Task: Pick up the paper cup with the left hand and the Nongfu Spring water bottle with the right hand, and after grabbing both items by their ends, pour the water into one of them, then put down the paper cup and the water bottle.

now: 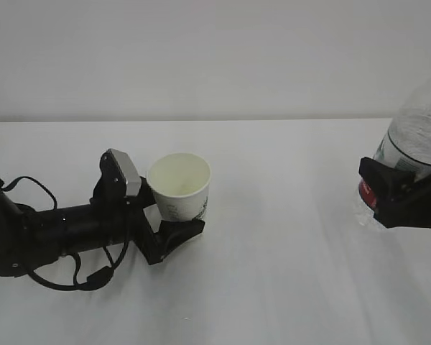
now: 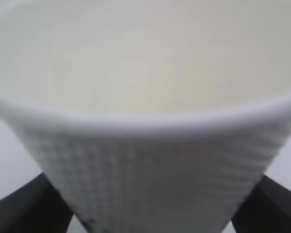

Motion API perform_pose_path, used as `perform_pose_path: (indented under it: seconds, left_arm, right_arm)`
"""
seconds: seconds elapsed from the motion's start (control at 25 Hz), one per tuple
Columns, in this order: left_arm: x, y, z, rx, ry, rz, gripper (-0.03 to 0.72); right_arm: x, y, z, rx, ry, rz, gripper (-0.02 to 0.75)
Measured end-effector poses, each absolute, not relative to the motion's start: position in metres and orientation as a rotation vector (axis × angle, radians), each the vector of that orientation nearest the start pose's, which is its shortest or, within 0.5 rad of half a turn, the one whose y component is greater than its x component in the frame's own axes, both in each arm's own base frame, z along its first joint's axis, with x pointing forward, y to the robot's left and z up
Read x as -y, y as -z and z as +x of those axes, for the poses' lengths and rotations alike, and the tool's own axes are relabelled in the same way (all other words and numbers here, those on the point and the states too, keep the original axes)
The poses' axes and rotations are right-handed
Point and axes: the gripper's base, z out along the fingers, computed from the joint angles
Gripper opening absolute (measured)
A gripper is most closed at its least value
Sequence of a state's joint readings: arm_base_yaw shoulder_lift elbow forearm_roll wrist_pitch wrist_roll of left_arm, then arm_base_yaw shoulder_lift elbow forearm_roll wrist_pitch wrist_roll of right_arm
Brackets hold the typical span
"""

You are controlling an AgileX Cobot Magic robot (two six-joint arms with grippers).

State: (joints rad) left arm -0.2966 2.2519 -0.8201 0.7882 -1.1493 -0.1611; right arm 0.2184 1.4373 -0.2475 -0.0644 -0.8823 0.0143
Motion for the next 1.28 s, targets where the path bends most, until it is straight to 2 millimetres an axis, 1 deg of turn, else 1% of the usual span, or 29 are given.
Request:
perform_pose_path:
  seconds: [0.16, 0.32, 0.44, 0.64, 0.8, 0.92, 1.08, 1.28]
  left_arm:
    - [0.166, -0.054, 0.321, -1.641, 0.736, 0.926, 0.691]
    - [0.172, -0.052, 0.319, -1.645, 0.750, 0.928, 0.687]
    - [0.172, -0.052, 0.319, -1.646, 0.751, 0.925, 0.661]
    - [0.172, -0.052, 0.319, -1.646, 0.752, 0.927, 0.580]
    - [0.173, -0.052, 0.317, -1.642, 0.770, 0.944, 0.568]
    - [0.171, -0.051, 0.315, -1.644, 0.780, 0.938, 0.566]
    - [0.163, -0.053, 0.309, -1.670, 0.778, 0.920, 0.566]
    - [0.149, -0.067, 0.301, -1.682, 0.754, 0.899, 0.566]
  right_arm:
    - [-0.053, -0.174, 0.216, -1.780, -0.183, -0.253, 0.505]
    - [-0.053, -0.174, 0.216, -1.782, -0.184, -0.252, 0.505]
    - [-0.052, -0.174, 0.216, -1.784, -0.184, -0.252, 0.505]
    - [-0.052, -0.173, 0.216, -1.786, -0.184, -0.252, 0.505]
    - [-0.052, -0.173, 0.216, -1.786, -0.184, -0.252, 0.505]
    - [-0.052, -0.173, 0.216, -1.786, -0.183, -0.250, 0.505]
    - [-0.052, -0.173, 0.216, -1.786, -0.183, -0.250, 0.505]
    - [-0.052, -0.173, 0.216, -1.788, -0.183, -0.251, 0.505]
